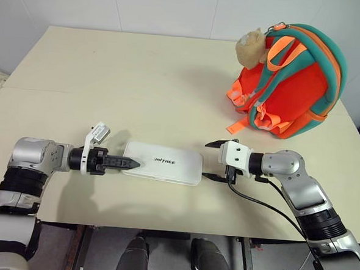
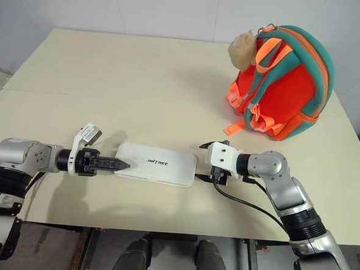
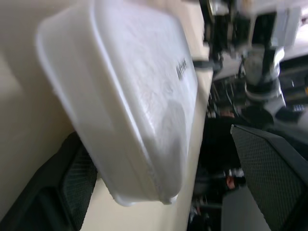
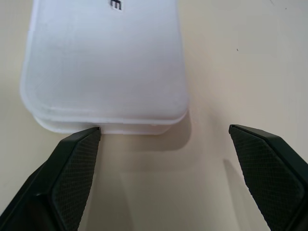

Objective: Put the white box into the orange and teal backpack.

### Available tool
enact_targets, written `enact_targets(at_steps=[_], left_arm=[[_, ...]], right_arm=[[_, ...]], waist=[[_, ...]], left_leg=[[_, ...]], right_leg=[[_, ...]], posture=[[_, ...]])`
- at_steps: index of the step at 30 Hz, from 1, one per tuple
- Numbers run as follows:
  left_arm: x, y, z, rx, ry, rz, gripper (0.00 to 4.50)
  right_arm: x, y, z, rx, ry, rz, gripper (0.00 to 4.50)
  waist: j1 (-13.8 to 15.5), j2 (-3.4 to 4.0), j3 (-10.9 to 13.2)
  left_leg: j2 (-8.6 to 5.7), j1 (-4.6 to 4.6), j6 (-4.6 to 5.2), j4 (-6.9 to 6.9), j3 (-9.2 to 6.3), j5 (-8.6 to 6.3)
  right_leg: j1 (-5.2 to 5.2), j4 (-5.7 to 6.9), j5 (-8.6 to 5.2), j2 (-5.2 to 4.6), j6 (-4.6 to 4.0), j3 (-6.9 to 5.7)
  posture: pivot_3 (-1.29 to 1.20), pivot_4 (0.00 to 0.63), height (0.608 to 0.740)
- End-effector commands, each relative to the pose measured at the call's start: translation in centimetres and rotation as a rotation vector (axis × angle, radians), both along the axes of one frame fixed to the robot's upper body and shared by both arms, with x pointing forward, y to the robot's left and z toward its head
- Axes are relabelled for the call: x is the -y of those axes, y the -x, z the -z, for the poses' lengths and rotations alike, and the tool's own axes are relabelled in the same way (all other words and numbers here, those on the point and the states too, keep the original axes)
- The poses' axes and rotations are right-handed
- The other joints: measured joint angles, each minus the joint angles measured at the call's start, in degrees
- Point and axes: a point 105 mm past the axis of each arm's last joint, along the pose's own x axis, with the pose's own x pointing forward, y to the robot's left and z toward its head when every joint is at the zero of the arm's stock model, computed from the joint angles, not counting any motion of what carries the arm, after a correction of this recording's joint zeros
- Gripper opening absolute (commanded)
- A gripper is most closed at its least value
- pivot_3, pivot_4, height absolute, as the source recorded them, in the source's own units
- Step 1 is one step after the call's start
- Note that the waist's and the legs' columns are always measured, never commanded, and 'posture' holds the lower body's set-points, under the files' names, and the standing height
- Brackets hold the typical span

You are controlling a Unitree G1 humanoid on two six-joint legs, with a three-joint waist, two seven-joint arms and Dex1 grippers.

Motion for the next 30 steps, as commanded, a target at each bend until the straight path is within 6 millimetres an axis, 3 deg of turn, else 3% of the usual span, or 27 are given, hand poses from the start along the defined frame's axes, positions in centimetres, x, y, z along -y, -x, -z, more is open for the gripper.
enact_targets(at_steps=[1,6,9,17,25,30], left_arm=[[-0.2,-0.4,-0.3,0.021,0.000,-0.021,4.48],[-0.2,-0.6,-0.4,0.035,0.007,-0.017,4.48],[-0.4,-1.2,-0.4,0.033,0.002,-0.044,3.91],[-0.2,-1.3,-0.8,0.015,0.013,-0.034,1.64],[-0.3,-1.5,-1.8,0.049,0.051,-0.061,1.44],[0.2,-1.4,-4.2,0.133,0.116,-0.091,1.39]], right_arm=[[0.1,0.3,-1.0,0.033,-0.018,-0.010,4.50],[0.2,0.4,-1.0,0.028,-0.018,-0.005,4.50],[0.2,0.3,-1.0,0.027,-0.019,-0.003,4.50],[0.3,0.3,-1.1,0.025,-0.022,0.006,4.50],[0.6,0.3,-1.7,0.042,-0.037,0.024,4.50],[1.6,0.1,-3.1,0.083,-0.103,0.094,4.50]], waist=[[-0.04,0.00,0.00],[0.01,0.00,0.00],[0.02,0.00,0.00],[0.01,0.00,0.00],[0.01,-0.01,0.00],[0.04,-0.01,0.00]], left_leg=[[0.00,0.00,0.00,0.00,0.00,0.00],[0.00,0.00,0.00,0.00,0.00,0.00],[0.00,0.00,-0.01,0.00,0.00,0.00],[0.00,-0.02,-0.01,-0.05,0.00,0.00],[0.00,-0.01,-0.01,0.01,0.00,0.01],[0.00,-0.02,-0.01,0.00,-0.01,0.01]], right_leg=[[0.00,0.00,0.00,0.00,0.00,0.00],[0.00,0.01,0.00,0.00,0.00,0.00],[0.00,0.03,0.00,0.00,0.00,0.00],[-0.02,0.00,0.00,0.01,0.02,0.00],[0.01,0.01,0.02,0.01,0.03,0.00],[0.00,0.01,0.02,0.00,0.04,0.00]], posture=[[0.00,0.150,0.740],[0.00,0.150,0.740],[0.00,0.150,0.740],[0.00,0.150,0.740],[0.00,0.150,0.740],[0.00,0.150,0.740]])
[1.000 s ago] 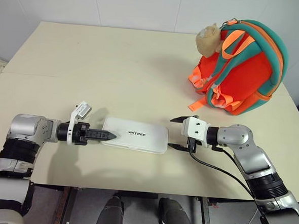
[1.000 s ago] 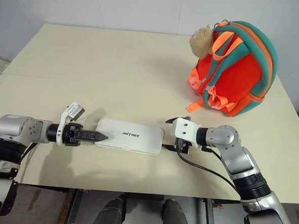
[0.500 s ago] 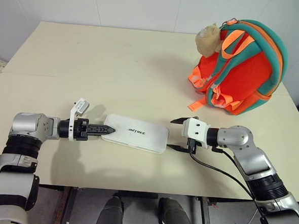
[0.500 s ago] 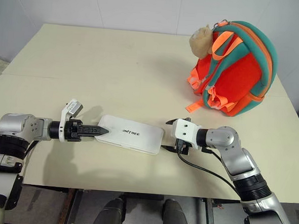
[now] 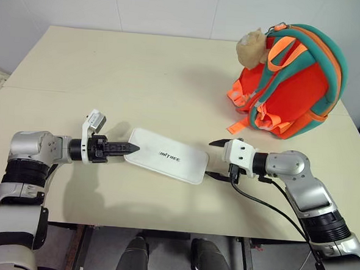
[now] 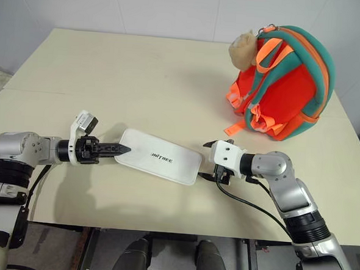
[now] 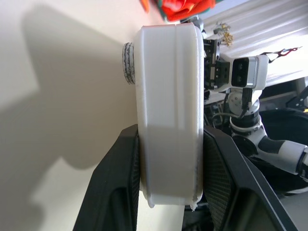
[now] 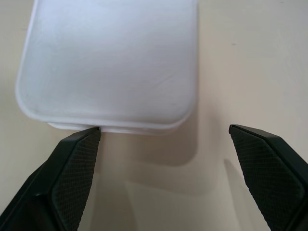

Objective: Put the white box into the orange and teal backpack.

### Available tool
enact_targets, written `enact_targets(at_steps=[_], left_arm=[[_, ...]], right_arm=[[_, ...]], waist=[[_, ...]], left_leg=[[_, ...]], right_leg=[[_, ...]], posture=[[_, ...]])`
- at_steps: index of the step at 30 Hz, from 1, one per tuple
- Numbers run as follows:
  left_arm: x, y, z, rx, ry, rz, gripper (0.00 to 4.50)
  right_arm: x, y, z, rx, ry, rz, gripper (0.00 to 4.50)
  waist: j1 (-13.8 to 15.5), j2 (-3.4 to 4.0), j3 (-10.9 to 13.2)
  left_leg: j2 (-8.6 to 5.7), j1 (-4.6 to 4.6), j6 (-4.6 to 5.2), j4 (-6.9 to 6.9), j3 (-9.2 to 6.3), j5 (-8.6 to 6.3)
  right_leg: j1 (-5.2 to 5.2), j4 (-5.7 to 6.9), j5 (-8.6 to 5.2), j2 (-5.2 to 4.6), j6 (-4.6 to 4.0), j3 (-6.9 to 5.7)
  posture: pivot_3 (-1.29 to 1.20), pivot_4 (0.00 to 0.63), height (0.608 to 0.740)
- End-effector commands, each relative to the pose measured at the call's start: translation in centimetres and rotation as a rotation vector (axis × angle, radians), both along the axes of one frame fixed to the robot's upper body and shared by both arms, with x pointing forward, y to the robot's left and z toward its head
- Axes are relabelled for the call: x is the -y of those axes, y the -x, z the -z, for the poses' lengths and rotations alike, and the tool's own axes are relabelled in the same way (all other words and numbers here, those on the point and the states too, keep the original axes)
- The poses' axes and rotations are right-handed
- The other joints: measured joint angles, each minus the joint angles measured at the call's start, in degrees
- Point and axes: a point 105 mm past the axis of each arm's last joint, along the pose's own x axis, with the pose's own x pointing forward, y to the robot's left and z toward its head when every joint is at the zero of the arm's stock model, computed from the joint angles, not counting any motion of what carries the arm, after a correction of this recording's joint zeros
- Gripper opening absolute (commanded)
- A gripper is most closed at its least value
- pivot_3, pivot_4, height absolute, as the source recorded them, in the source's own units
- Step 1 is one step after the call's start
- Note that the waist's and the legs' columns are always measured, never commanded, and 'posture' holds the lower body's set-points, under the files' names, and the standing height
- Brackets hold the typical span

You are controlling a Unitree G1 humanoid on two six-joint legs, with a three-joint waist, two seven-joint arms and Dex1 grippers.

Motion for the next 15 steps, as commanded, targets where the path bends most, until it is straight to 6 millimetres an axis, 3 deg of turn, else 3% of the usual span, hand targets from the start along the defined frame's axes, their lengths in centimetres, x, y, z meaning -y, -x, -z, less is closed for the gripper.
enact_targets(at_steps=[1,4,15], left_arm=[[0.0,0.2,-2.1,0.079,0.027,-0.042,1.38],[0.5,0.9,-3.4,0.118,0.067,-0.052,1.38],[0.3,2.5,-4.5,0.153,0.182,-0.181,1.37]], right_arm=[[0.9,0.0,-2.5,0.079,-0.087,0.055,4.50],[1.8,-0.1,-3.7,0.096,-0.161,0.121,4.50],[5.5,-0.2,-6.2,0.116,-0.348,0.332,4.50]], waist=[[-0.03,0.00,0.00],[-0.03,0.00,0.00],[0.09,-0.01,0.00]], left_leg=[[0.00,-0.01,0.00,0.00,0.00,0.00],[0.00,-0.01,0.00,0.00,0.00,0.00],[0.00,0.00,-0.01,0.04,-0.02,0.00]], right_leg=[[0.00,0.00,0.00,0.00,0.00,0.01],[-0.01,0.03,0.00,0.00,0.01,0.02],[0.00,0.05,0.01,-0.01,0.01,0.03]], posture=[[0.00,0.150,0.740],[0.00,0.150,0.740],[0.00,0.150,0.740]])
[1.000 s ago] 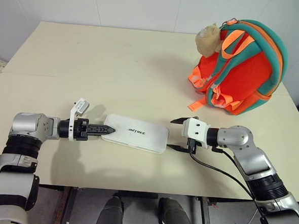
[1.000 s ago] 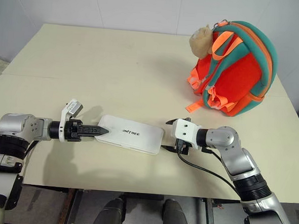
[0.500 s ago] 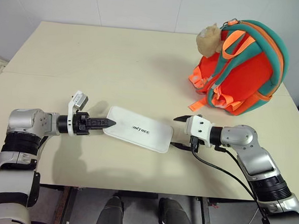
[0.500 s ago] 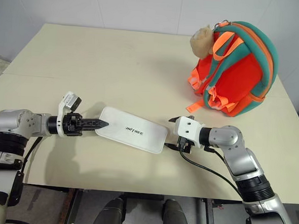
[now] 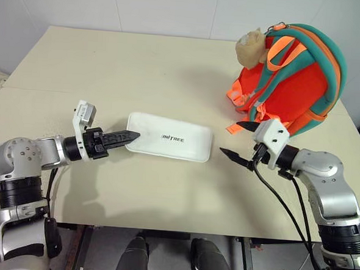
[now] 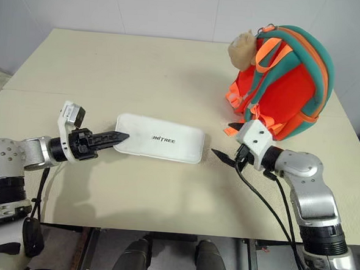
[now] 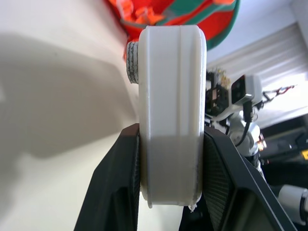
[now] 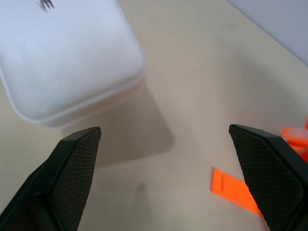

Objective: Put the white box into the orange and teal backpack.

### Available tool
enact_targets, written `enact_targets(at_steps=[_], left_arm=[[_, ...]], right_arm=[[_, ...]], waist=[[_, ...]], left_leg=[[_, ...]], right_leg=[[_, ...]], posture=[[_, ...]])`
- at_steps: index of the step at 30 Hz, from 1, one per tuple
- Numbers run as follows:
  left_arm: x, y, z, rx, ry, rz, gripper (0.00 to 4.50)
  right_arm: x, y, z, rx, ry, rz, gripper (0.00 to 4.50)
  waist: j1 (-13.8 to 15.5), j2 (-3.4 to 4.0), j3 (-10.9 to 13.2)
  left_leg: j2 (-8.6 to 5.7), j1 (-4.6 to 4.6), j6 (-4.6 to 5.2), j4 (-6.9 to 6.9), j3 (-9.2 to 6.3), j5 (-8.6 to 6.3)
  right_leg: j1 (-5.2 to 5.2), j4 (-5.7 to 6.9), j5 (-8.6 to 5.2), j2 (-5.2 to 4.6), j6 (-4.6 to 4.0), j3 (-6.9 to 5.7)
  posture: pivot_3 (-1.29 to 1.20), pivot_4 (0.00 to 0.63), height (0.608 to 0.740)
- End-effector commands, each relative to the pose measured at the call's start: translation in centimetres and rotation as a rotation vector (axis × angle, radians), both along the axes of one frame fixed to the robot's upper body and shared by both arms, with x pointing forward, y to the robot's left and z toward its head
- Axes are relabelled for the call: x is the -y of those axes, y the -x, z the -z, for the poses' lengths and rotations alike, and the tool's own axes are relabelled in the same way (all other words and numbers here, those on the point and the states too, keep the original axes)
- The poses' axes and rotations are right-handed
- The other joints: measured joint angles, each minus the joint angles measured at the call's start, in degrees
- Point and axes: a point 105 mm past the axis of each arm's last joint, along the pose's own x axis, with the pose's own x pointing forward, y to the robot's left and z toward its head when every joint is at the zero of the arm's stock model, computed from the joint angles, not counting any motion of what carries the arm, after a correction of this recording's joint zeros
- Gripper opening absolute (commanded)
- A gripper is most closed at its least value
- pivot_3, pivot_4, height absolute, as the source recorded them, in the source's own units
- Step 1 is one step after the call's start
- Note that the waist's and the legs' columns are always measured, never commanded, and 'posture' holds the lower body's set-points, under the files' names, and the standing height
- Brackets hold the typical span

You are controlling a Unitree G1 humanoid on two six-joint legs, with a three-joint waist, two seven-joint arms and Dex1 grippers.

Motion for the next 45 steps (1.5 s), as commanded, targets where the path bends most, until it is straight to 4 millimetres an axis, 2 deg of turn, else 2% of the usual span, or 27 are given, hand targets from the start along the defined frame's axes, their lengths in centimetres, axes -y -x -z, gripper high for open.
enact_targets(at_steps=[1,5,12,17,21,25,33,37,45], left_arm=[[-0.3,0.7,-1.6,0.064,0.065,-0.034,1.37],[-0.5,1.3,-2.0,0.075,0.143,-0.081,1.37],[0.0,1.8,-2.2,0.102,0.225,-0.122,1.37],[0.7,2.4,-1.7,0.089,0.247,-0.120,1.37],[0.8,3.0,-1.5,0.086,0.270,-0.136,1.37],[0.8,3.7,-1.5,0.086,0.281,-0.147,1.37],[1.0,4.6,-1.2,0.025,0.292,-0.183,1.37],[1.1,4.7,-1.2,0.003,0.293,-0.197,1.37],[1.1,4.8,-1.4,-0.008,0.296,-0.219,1.37]], right_arm=[[1.5,0.3,-1.8,0.056,-0.074,0.074,4.50],[3.4,0.1,-1.8,0.067,-0.134,0.171,4.50],[5.3,-2.1,-2.8,0.089,-0.286,0.303,4.50],[5.2,-4.5,-3.4,0.110,-0.352,0.346,4.50],[5.6,-7.0,-3.9,0.110,-0.422,0.402,4.50],[5.5,-8.7,-4.8,0.125,-0.486,0.410,4.50],[3.5,-11.4,-6.4,0.131,-0.566,0.382,4.50],[3.2,-12.7,-6.7,0.081,-0.630,0.417,3.56],[2.4,-12.6,-7.3,0.099,-0.628,0.374,0.80]], waist=[[0.04,0.00,0.00],[0.07,-0.01,0.00],[-0.09,-0.01,0.00],[-0.07,0.00,0.00],[-0.06,0.00,0.00],[-0.01,0.00,0.00],[-0.06,0.00,0.00],[-0.03,0.00,0.00],[0.02,0.01,0.00]], left_leg=[[0.00,0.00,0.00,0.00,0.00,0.00],[0.00,-0.01,0.00,0.01,0.00,0.00],[0.00,0.02,-0.04,0.08,0.01,0.02],[0.00,0.01,-0.05,0.10,0.02,0.04],[0.00,0.01,-0.06,0.11,0.04,0.04],[0.00,0.00,-0.06,0.05,0.05,0.04],[0.00,0.00,-0.06,0.06,0.08,0.04],[0.00,-0.01,-0.06,0.07,0.08,0.04],[0.00,-0.04,-0.05,-0.01,0.10,0.03]], right_leg=[[0.00,0.00,0.00,0.00,0.00,0.00],[0.01,-0.03,0.00,0.00,0.00,-0.01],[0.03,-0.04,0.10,0.00,0.01,0.00],[0.04,-0.07,0.14,0.00,0.02,0.02],[0.04,-0.11,0.17,0.00,0.04,0.05],[0.03,-0.15,0.18,0.00,0.04,0.08],[0.03,-0.19,0.20,0.00,0.04,0.12],[0.03,-0.20,0.22,0.00,0.02,0.13],[0.03,-0.35,0.21,0.00,0.01,0.13]], posture=[[0.00,0.150,0.740],[0.00,0.150,0.740],[0.00,0.150,0.740],[0.00,0.150,0.740],[0.00,0.150,0.740],[0.00,0.150,0.740],[0.00,0.150,0.740],[0.00,0.150,0.740],[0.00,0.150,0.740]])
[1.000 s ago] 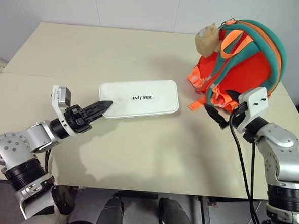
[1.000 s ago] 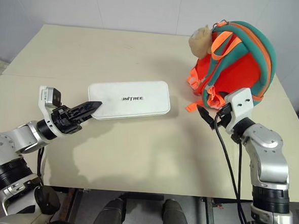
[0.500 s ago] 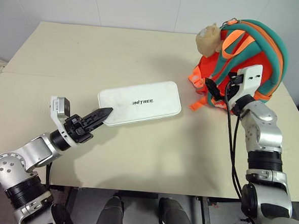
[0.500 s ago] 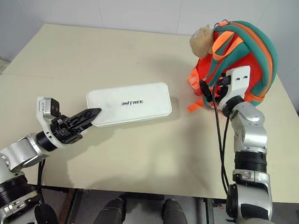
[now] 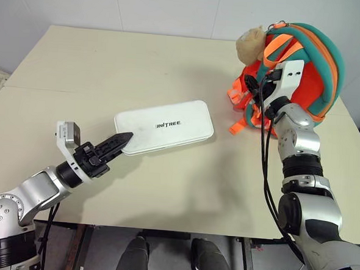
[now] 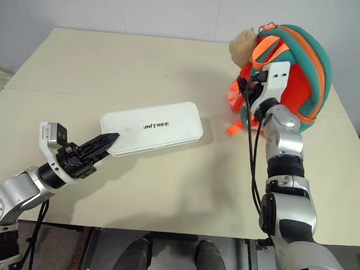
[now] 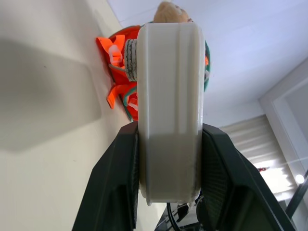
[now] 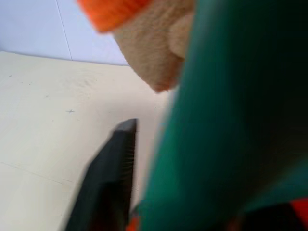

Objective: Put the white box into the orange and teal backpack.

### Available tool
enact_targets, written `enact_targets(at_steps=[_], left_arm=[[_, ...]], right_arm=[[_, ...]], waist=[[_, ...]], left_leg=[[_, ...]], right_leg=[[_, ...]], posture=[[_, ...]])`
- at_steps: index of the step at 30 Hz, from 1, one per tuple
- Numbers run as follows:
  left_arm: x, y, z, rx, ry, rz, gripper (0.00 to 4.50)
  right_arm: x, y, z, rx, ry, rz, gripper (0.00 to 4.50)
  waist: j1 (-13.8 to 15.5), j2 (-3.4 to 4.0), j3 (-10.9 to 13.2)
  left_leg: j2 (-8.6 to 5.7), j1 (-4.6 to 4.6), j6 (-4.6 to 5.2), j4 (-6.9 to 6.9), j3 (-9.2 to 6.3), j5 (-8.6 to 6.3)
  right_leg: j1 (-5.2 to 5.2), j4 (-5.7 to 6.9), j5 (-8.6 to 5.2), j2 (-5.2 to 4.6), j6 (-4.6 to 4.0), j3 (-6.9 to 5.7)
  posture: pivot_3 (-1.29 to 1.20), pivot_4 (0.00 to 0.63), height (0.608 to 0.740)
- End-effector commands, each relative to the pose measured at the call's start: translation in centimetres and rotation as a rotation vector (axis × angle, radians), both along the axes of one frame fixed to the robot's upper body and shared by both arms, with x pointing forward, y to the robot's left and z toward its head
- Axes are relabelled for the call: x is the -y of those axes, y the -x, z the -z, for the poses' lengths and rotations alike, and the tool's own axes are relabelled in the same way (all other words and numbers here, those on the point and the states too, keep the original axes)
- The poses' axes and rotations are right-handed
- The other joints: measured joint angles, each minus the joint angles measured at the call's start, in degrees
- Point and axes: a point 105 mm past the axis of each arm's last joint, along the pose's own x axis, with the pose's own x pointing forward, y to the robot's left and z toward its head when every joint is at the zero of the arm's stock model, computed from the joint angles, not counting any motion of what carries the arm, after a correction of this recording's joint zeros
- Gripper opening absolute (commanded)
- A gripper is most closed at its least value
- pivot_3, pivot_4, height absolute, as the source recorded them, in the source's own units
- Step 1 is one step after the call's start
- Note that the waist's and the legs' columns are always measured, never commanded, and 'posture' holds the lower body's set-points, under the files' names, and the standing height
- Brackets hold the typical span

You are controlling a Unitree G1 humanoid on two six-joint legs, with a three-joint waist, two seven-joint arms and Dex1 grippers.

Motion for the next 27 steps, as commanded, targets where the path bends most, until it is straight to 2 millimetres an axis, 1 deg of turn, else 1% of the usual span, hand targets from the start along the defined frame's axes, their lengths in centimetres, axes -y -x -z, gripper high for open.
enact_targets(at_steps=[1,2,3,7,9,15,19,23,26,27], left_arm=[[0.4,0.8,-1.6,0.065,0.017,0.026,1.37],[0.4,0.7,-1.6,0.063,0.017,0.024,1.37],[0.3,0.7,-1.6,0.062,0.016,0.023,1.37],[0.0,0.5,-1.7,0.059,0.009,0.015,1.37],[-0.5,0.2,-1.7,0.060,-0.004,0.000,1.37],[-2.9,-0.5,-2.3,0.077,-0.042,-0.065,1.37],[-5.3,-0.8,-2.7,0.088,-0.071,-0.127,1.37],[-7.8,-1.2,-3.4,0.105,-0.085,-0.196,1.37],[-9.1,-1.4,-3.6,0.112,-0.104,-0.230,1.37],[-9.4,-1.4,-3.7,0.114,-0.108,-0.235,1.37]], right_arm=[[-0.1,0.3,-2.0,0.064,-0.020,-0.015,0.44],[-0.2,0.4,-2.2,0.068,-0.020,-0.023,0.11],[-0.2,0.4,-2.2,0.071,-0.021,-0.028,0.00],[-1.1,1.0,-2.7,0.088,-0.013,-0.083,0.00],[-2.0,1.8,-3.0,0.096,-0.006,-0.141,0.00],[-3.2,4.4,-3.5,0.110,0.018,-0.252,0.00],[-4.2,6.7,-4.2,0.130,0.064,-0.347,0.00],[-5.5,9.6,-4.4,0.128,0.099,-0.484,0.00],[-6.3,11.6,-4.5,0.127,0.125,-0.575,0.00],[-6.5,12.0,-4.5,0.123,0.128,-0.590,0.00]], waist=[[-0.06,0.00,0.00],[-0.17,0.00,0.00],[-0.24,0.01,0.00],[-0.21,0.02,0.01],[-0.11,0.03,0.01],[-0.10,0.05,0.02],[-0.08,0.07,0.04],[-0.05,0.08,0.05],[-0.10,0.08,0.05],[-0.10,0.08,0.05]], left_leg=[[0.00,0.00,0.00,-0.01,0.00,0.00],[0.00,0.00,0.00,-0.01,0.00,0.00],[0.00,0.01,0.00,-0.02,0.01,0.00],[0.00,0.00,0.00,-0.04,0.02,0.00],[0.00,0.00,0.01,-0.07,0.01,0.00],[0.01,-0.04,0.04,-0.17,0.02,-0.02],[0.01,-0.05,0.05,-0.26,0.03,-0.03],[0.02,-0.07,0.05,-0.47,0.05,-0.03],[0.05,-0.06,0.05,-0.66,0.08,-0.03],[0.05,-0.07,0.05,-0.70,0.10,-0.03]], right_leg=[[0.00,0.00,0.00,0.00,0.00,0.00],[0.00,0.00,0.00,0.00,0.00,0.00],[-0.01,0.00,0.00,0.00,0.00,0.01],[-0.02,-0.01,0.00,0.00,-0.01,0.01],[-0.03,-0.03,-0.01,0.00,-0.01,0.01],[-0.05,-0.19,-0.01,0.00,-0.01,0.00],[-0.09,-0.25,-0.03,0.00,-0.03,0.00],[-0.14,-0.36,-0.05,0.00,-0.06,0.00],[-0.22,-0.39,-0.09,0.00,-0.11,0.00],[-0.26,-0.39,-0.11,0.00,-0.12,0.00]], posture=[[0.00,0.150,0.740],[0.00,0.150,0.740],[0.00,0.150,0.740],[0.00,0.150,0.740],[0.00,0.150,0.740],[0.00,0.150,0.740],[0.00,0.150,0.740],[0.00,0.150,0.740],[0.00,0.150,0.740],[0.00,0.150,0.740]])
